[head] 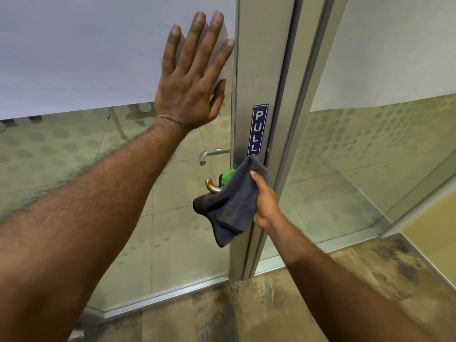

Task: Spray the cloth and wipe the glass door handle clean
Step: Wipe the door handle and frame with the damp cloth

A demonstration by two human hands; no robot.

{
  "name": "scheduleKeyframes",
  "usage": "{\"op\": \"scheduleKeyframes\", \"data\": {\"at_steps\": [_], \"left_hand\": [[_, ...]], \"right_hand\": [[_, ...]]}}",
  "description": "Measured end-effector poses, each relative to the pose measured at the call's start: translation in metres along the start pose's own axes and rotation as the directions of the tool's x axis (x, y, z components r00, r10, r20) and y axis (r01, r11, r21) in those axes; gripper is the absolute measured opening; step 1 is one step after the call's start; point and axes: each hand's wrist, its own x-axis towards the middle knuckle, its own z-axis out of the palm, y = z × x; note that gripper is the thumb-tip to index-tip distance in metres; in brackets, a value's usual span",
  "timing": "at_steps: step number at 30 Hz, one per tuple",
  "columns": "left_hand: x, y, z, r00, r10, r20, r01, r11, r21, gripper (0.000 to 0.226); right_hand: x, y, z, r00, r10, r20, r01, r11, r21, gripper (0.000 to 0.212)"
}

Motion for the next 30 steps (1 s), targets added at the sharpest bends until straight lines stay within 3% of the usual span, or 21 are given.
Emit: {"op": "scheduleKeyframes", "data": {"at_steps": [2, 7, 10, 12, 17, 22, 25, 28, 30], "left_hand": [[0.000, 0.002, 0.000, 1.000, 0.000, -0.003, 0.000, 1.000, -0.002, 0.061], [-0.001, -0.002, -0.002, 0.999, -0.023, 0.044, 0.024, 0.999, -0.022, 0.062], [-0.003, -0.005, -0.004, 0.998, -0.018, 0.056, 0.019, 1.000, -0.011, 0.061], [-0.003, -0.003, -0.005, 0.998, -0.006, 0.057, 0.006, 1.000, -0.012, 0.060], [-0.001, -0.003, -0.008, 0.995, -0.007, 0.101, 0.011, 0.999, -0.038, 0.061], [-0.002, -0.002, -0.007, 0.995, -0.003, 0.103, 0.006, 1.000, -0.023, 0.060], [-0.001, 0.000, -0.008, 0.994, 0.002, 0.112, 0.004, 0.999, -0.051, 0.059], [0.002, 0.000, -0.011, 0.988, -0.006, 0.154, 0.020, 0.996, -0.086, 0.060], [0.003, -0.001, -0.013, 0.984, -0.008, 0.179, 0.026, 0.995, -0.100, 0.060]], "right_hand": [[-0.004, 0.000, 0.011, 0.999, 0.023, -0.034, -0.023, 1.000, -0.002, 0.041], [-0.026, 0.021, 0.018, 0.997, 0.073, 0.027, -0.071, 0.996, -0.062, 0.028], [-0.032, 0.033, 0.001, 0.998, 0.029, 0.047, -0.021, 0.985, -0.172, 0.018], [-0.028, 0.032, -0.010, 0.999, -0.040, -0.026, 0.032, 0.966, -0.256, 0.020], [-0.024, 0.015, -0.005, 0.955, -0.254, -0.155, 0.176, 0.901, -0.396, 0.047], [-0.064, 0.019, -0.004, 0.865, -0.484, -0.129, 0.350, 0.768, -0.536, 0.033], [-0.079, -0.001, -0.003, 0.791, -0.612, -0.031, 0.501, 0.675, -0.542, 0.041], [-0.081, -0.029, 0.005, 0.691, -0.713, 0.122, 0.613, 0.488, -0.621, 0.047], [-0.067, -0.035, 0.015, 0.661, -0.712, 0.238, 0.602, 0.314, -0.735, 0.060]]}}
